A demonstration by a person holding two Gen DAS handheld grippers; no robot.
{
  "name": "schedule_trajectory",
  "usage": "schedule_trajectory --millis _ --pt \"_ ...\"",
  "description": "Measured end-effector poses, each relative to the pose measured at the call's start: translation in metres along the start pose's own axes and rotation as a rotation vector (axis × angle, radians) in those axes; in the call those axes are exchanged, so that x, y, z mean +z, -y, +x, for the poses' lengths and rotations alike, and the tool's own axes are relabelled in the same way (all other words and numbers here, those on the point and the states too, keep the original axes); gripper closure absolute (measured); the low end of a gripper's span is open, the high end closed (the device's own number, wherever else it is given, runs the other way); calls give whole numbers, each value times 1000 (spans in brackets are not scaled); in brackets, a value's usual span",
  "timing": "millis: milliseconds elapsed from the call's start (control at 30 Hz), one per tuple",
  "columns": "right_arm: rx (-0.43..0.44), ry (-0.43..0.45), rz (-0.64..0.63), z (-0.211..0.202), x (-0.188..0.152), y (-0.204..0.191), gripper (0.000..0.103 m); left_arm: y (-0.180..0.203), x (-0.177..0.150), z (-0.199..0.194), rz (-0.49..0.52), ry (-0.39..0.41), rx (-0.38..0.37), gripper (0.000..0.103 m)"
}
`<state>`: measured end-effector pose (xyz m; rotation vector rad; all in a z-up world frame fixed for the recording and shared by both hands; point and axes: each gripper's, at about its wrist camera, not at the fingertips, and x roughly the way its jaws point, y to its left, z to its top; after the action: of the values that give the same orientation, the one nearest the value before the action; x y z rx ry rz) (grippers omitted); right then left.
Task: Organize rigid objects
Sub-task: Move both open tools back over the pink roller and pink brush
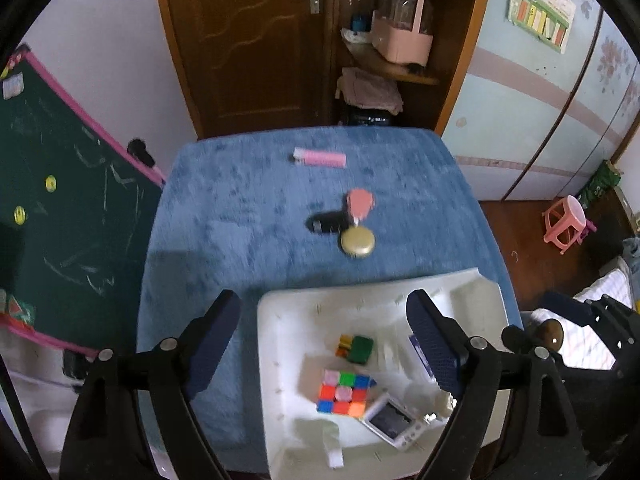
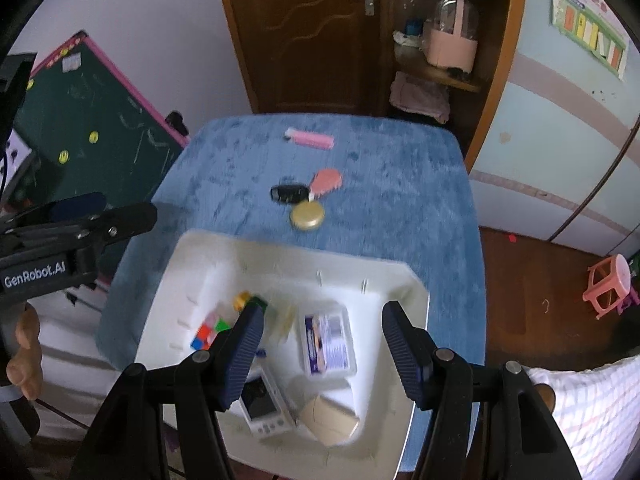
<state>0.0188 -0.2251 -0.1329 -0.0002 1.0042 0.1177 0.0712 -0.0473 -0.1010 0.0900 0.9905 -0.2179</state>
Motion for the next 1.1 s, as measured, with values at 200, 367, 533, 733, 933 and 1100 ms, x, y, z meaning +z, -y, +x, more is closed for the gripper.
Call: schedule_trajectory --millis 200,367,533,733,933,1100 --pt "-7 32 33 -1 28 6 40 -1 33 0 52 35 11 6" --pt "-6 24 49 8 53 10 40 -2 70 4 96 70 10 3" --pt "-26 36 49 13 87 14 40 0 117 20 159 69 10 3" --pt "-38 38 67 28 140 28 36 3 174 56 261 67 51 3" --pt "-18 -26 119 72 182 42 36 4 202 123 382 -21 61 3" --pt "-12 -130 183 135 196 50 36 1 210 194 469 -141 68 3"
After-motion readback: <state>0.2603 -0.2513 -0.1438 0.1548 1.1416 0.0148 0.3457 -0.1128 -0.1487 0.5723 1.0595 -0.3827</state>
